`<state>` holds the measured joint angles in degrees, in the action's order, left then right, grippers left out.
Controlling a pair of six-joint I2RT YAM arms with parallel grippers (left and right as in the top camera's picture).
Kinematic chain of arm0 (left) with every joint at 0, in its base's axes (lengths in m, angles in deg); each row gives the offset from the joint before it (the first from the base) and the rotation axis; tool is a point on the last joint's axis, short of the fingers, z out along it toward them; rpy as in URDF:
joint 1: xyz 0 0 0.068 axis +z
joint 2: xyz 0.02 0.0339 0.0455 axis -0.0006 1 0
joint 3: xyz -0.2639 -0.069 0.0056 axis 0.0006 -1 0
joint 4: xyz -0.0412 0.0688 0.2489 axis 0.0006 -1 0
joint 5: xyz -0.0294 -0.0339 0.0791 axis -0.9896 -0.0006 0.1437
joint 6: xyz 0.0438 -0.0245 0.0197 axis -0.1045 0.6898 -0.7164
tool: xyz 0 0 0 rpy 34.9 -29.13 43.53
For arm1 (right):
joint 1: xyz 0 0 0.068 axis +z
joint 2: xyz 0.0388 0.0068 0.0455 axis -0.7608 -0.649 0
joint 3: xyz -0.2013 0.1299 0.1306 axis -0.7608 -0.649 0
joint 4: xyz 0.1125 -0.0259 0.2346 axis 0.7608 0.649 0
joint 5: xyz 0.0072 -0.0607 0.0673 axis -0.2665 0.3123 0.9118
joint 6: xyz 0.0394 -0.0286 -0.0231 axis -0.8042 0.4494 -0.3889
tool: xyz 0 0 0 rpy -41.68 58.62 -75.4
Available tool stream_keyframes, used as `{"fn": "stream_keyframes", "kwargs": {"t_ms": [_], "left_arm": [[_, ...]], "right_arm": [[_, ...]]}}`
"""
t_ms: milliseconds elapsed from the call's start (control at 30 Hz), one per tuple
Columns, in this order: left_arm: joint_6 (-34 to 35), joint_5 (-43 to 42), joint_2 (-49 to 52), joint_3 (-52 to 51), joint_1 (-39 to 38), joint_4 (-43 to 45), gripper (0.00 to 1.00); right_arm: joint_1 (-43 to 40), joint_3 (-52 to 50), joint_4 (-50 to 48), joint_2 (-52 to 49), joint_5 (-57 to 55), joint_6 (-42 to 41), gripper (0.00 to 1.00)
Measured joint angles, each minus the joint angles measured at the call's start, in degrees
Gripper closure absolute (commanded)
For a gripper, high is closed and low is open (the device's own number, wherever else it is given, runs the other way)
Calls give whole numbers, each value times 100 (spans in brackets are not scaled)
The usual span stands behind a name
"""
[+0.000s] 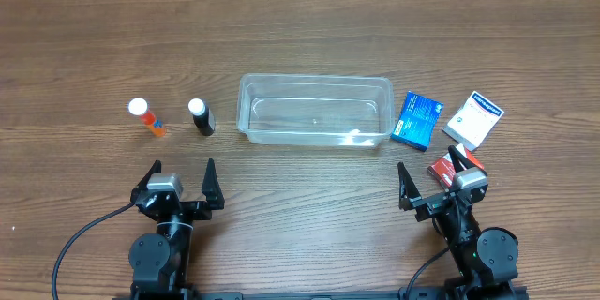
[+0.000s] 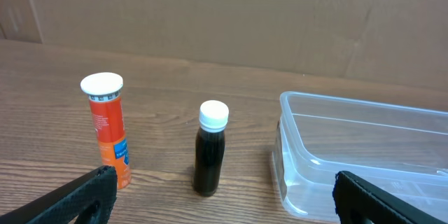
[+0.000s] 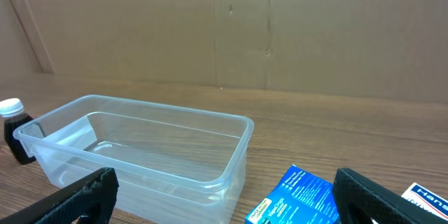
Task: Pack container
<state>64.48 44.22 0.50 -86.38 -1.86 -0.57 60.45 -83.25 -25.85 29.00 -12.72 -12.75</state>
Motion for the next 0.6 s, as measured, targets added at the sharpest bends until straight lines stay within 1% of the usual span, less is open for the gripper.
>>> {"fn": "stream_keyframes", "kwargs": {"t_ms": [100, 267, 367, 500, 600], "left_arm": [[0, 0, 0, 0, 0, 0, 0], [74, -17, 0, 7, 0, -35, 0], [179, -57, -2, 151, 0, -334, 0], [223, -138, 90, 898, 0, -1320, 0], [223, -153, 444, 1622, 0, -1602, 0]], "right_arm": [[0, 0, 2, 0, 4, -72, 0], [0, 0, 22, 0, -7, -417, 0], [0, 46, 426, -44, -138, -584, 0], [0, 461, 809, -367, -240, -671, 0], [0, 1106, 1097, -855, -260, -693, 0]]}}
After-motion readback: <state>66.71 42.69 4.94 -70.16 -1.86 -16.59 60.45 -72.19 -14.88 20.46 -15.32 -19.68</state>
